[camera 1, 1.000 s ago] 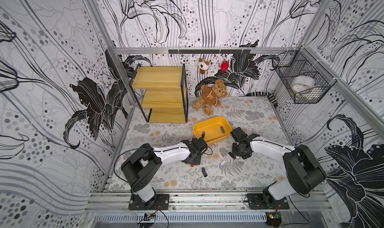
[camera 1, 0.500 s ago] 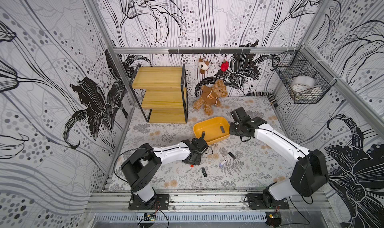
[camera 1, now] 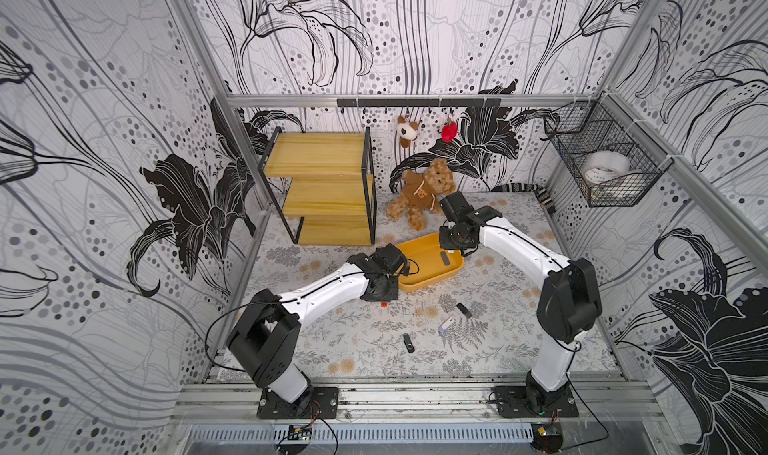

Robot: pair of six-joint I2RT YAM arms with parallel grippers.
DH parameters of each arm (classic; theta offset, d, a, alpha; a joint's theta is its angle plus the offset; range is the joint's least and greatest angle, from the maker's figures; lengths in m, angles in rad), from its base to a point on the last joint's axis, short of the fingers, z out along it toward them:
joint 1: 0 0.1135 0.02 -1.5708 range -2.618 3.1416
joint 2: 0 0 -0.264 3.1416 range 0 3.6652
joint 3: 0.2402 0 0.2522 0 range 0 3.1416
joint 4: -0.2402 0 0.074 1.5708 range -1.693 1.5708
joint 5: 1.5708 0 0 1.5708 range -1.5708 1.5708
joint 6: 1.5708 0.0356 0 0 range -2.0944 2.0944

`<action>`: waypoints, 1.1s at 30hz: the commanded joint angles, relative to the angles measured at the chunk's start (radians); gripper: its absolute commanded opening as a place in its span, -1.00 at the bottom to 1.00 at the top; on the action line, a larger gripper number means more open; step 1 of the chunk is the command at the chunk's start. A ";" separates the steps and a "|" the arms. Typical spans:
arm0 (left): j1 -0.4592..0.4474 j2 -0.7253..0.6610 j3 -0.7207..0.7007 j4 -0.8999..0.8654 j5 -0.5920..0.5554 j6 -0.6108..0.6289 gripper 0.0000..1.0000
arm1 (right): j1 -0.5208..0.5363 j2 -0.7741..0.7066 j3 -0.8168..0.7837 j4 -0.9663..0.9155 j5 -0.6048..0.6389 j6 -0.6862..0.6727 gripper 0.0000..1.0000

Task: Put the usb flash drive into the storage box
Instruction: Place the USB flash in the storage box.

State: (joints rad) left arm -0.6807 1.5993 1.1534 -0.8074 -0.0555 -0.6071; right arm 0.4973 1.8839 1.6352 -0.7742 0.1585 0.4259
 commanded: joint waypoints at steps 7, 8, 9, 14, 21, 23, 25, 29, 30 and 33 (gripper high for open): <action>0.104 -0.026 0.117 -0.032 -0.021 0.079 -1.00 | 0.006 0.224 0.167 -0.041 -0.076 -0.073 -1.00; 0.106 -0.022 0.118 -0.031 -0.019 0.082 -1.00 | 0.006 0.235 0.171 -0.040 -0.079 -0.076 -1.00; 0.108 -0.021 0.117 -0.029 -0.017 0.081 -1.00 | 0.006 0.248 0.174 -0.035 -0.083 -0.078 -1.00; 0.111 -0.015 0.104 -0.021 -0.010 0.081 -1.00 | 0.006 0.294 0.178 -0.030 -0.086 -0.074 -1.00; 0.116 -0.023 0.098 -0.010 -0.006 0.086 -1.00 | 0.005 0.333 0.166 -0.013 -0.073 -0.071 -1.00; 0.115 -0.021 0.100 -0.015 -0.004 0.087 -1.00 | 0.005 0.347 0.172 -0.013 -0.065 -0.071 -1.00; 0.116 -0.020 0.100 -0.017 -0.008 0.090 -1.00 | 0.006 0.362 0.179 -0.014 -0.062 -0.074 -1.00; 0.116 -0.023 0.100 -0.022 -0.012 0.093 -1.00 | 0.004 0.388 0.188 -0.017 -0.054 -0.076 -1.00; 0.116 -0.026 0.099 -0.023 -0.015 0.094 -1.00 | 0.005 0.388 0.188 -0.015 -0.054 -0.078 -1.00; 0.116 -0.029 0.094 -0.024 -0.017 0.092 -1.00 | 0.006 0.397 0.196 -0.018 -0.047 -0.079 -1.00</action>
State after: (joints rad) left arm -0.5686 1.5932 1.2564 -0.8352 -0.0631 -0.5331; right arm 0.4992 2.2532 1.8099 -0.7765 0.0902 0.3710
